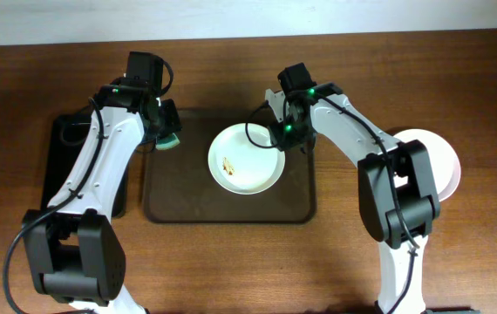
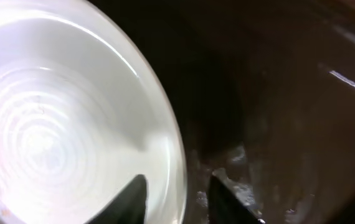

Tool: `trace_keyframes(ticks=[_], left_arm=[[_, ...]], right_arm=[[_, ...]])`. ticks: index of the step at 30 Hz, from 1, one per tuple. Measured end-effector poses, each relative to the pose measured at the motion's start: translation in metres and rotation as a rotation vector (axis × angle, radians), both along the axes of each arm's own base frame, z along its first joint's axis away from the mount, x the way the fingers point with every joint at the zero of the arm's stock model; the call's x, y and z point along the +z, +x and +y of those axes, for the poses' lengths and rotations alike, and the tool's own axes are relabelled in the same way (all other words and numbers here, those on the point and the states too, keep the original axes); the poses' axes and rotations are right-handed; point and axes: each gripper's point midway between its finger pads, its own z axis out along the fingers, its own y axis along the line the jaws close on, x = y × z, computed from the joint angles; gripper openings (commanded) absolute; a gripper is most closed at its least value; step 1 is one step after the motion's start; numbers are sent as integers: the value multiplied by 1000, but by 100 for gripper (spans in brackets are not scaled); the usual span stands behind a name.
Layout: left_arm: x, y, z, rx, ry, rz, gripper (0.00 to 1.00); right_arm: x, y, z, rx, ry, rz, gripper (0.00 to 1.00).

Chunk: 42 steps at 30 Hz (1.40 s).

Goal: Clean dirty plates on tray and stack at the side
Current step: 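Grasp the last white plate's rim with the right gripper and drag it left, then scrub the last plate with the sponge in the left gripper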

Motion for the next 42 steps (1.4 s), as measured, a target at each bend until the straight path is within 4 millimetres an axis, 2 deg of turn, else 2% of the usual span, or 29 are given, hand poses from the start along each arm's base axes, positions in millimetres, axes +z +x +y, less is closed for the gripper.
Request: trace_keyframes(ticks=[8, 10, 14, 18, 22, 27, 29, 32, 35, 40, 42], left_arm=[[0, 0, 0, 0, 0, 0, 1], [0, 0, 0, 0, 0, 0, 1], [0, 0, 0, 0, 0, 0, 1], [0, 0, 0, 0, 0, 0, 1], [0, 0, 0, 0, 0, 0, 1], [0, 0, 0, 0, 0, 0, 1], [0, 0, 0, 0, 0, 0, 1], [0, 0, 0, 0, 0, 0, 1], [0, 0, 0, 0, 0, 0, 0], [0, 0, 0, 0, 0, 0, 0], [0, 0, 0, -3, -1, 1, 1]], right_arm=[[-7, -5, 5, 5, 17, 31, 24], [-8, -6, 7, 10, 16, 33, 19], [-12, -8, 8, 11, 12, 43, 4], [-11, -12, 8, -45, 15, 84, 4], [-6, -20, 5, -223, 14, 178, 4], [-5, -23, 9, -596, 41, 295, 4], [-5, -26, 18, -652, 45, 306, 5], [-6, -33, 33, -666, 32, 303, 27], [-6, -35, 45, -660, 32, 287, 37], [-5, -18, 38, -676, 61, 241, 40], [-4, -8, 30, -688, 77, 220, 35]])
